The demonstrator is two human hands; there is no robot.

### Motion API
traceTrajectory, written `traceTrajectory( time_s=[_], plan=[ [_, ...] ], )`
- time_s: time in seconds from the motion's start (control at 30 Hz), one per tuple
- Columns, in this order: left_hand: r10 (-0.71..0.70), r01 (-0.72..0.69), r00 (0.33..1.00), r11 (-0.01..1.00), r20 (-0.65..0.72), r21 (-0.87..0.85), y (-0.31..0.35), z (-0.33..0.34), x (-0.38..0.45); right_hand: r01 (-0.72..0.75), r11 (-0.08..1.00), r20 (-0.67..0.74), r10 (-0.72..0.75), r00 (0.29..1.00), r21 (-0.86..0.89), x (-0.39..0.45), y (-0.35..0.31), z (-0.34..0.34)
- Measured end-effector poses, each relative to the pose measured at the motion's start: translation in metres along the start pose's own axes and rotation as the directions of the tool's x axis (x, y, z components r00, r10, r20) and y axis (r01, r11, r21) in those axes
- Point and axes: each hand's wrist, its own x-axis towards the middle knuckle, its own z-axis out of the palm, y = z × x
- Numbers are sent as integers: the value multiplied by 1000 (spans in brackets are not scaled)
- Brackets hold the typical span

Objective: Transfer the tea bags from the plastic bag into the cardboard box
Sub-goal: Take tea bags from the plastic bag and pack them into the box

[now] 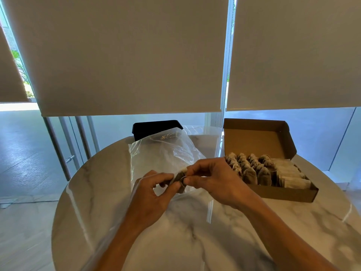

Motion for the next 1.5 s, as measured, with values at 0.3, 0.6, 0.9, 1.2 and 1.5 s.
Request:
traceTrajectory(
  time_s=[0.3,0.6,0.9,1.2,1.5],
  plan=[
    [30,-33,998,998,54,56,-3,1,-1,26,975,6,-26,1000,-220,-5,-7,-8],
    [-125,117,992,928,-2,354,-20,-10,3,-123,849,-269,-24,963,-513,-13,-17,-147],
    [-196,198,980,910,-42,365,-21,-12,2,-284,685,-202,201,959,-670,-5,23,-202],
    [-228,218,974,916,-9,336,-22,-13,1,-288,661,-160,248,955,-693,4,49,-189],
    [-239,226,971,915,-1,335,-23,-12,1,-277,656,-143,252,957,-702,7,64,-187]
  ],
)
